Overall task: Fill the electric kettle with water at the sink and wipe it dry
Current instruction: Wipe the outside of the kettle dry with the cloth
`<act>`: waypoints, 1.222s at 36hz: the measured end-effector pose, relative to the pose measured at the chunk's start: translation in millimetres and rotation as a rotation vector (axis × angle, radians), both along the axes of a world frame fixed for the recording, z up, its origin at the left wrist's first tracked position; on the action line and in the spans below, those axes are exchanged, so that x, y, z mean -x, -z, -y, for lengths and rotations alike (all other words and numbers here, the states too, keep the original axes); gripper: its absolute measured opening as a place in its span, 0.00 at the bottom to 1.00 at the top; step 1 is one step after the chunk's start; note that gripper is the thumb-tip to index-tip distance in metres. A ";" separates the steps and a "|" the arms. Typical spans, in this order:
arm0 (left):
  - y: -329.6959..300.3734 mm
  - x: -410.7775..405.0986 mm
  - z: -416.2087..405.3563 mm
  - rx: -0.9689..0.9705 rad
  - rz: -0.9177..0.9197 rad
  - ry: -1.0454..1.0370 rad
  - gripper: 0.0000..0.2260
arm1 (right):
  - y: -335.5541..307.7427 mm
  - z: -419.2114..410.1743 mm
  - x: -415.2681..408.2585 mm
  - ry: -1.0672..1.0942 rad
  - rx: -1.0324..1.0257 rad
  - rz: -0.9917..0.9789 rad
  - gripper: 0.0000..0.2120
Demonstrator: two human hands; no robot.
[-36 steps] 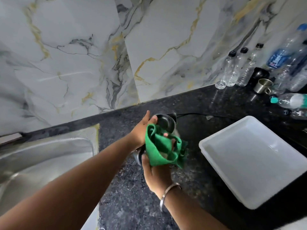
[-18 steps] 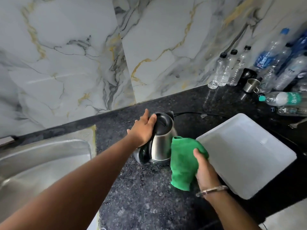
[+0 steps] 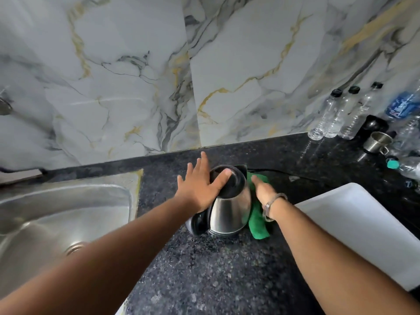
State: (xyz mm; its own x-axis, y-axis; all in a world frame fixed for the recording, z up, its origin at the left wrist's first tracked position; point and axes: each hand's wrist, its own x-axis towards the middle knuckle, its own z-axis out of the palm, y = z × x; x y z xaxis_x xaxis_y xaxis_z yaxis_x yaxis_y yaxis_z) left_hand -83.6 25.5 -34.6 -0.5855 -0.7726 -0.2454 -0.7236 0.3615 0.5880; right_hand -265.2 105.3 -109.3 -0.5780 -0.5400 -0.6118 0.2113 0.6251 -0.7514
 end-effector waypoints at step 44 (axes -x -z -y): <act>15.8 -14.7 -19.7 0.156 0.020 0.004 0.49 | -126.5 -26.2 -77.6 -0.697 0.106 -0.799 0.14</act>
State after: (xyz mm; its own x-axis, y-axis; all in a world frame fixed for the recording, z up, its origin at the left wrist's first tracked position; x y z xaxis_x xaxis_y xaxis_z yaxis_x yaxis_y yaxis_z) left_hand -68.9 45.2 -50.4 -0.5848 -0.8000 -0.1341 -0.7331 0.4504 0.5096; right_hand -187.6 131.5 17.2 -0.3334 -0.9349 -0.1218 -0.7467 0.3407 -0.5713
